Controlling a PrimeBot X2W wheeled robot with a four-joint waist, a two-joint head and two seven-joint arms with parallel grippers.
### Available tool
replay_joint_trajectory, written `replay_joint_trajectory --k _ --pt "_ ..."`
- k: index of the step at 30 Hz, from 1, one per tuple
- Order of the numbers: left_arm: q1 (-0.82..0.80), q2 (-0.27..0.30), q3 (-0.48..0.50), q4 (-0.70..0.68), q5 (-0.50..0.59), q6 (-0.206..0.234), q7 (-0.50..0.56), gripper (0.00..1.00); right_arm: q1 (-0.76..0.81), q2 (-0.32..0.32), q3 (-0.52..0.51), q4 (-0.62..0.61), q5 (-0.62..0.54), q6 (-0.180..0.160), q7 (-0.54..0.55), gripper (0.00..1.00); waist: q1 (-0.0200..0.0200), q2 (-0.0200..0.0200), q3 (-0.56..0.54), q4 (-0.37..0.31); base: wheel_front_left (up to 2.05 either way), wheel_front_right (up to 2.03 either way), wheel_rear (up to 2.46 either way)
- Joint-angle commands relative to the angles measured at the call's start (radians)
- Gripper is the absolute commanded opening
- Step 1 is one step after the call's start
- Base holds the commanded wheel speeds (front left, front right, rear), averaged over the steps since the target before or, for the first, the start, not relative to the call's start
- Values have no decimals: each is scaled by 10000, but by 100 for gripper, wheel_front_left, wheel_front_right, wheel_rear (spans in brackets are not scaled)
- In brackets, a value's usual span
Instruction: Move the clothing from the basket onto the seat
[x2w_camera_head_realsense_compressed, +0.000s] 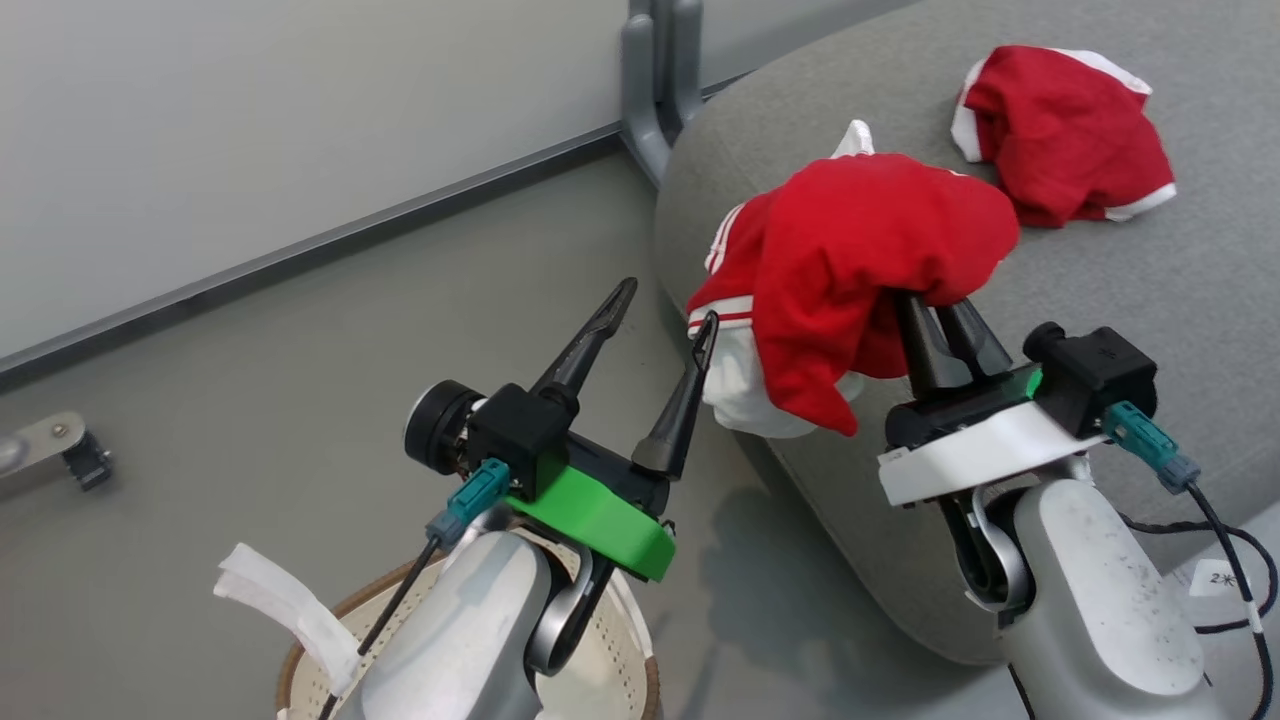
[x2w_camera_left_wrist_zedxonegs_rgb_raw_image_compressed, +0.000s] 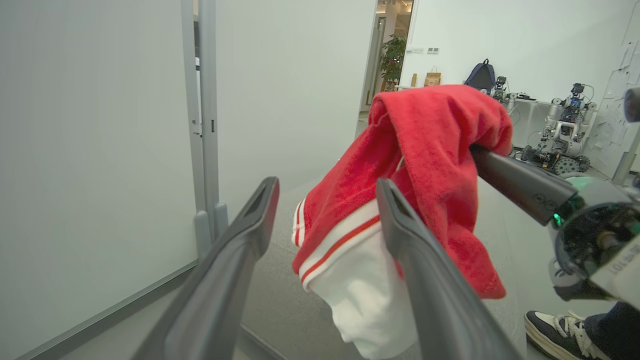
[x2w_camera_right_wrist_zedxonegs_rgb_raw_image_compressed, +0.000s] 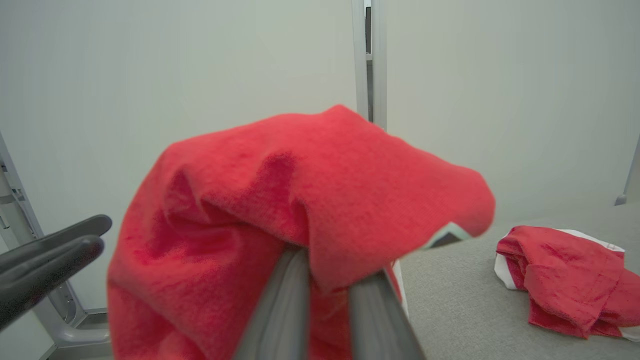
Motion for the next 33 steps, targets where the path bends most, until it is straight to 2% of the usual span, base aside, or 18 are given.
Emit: replay_joint_trajectory --k 1,8,13,19,33 --pt "69 31 -132 4 -154 -103 -4 100 279 -26 -240 -171 -93 -14 -21 0 0 0 57 -1339 0 0 0" --pt "-272 43 -568 148 -171 -240 -4 100 996 -12 -1270 -771 -283 -13 -21 0 0 0 500 -1469 0 0 0" --pt "-325 43 -540 294 24 -310 -4 100 569 -51 -1662 -598 -640 -13 -21 0 0 0 945 -1479 0 0 0" --pt "-222 268 -264 404 497 -390 -4 100 -957 -659 -2146 421 -1209 -14 -21 0 0 0 1807 -1439 0 0 0" --pt "-1139 1400 -272 -157 1031 -621 97 100 -4780 -2284 -5163 3465 -2701 -14 -21 0 0 0 4473 -35 0 0 0"
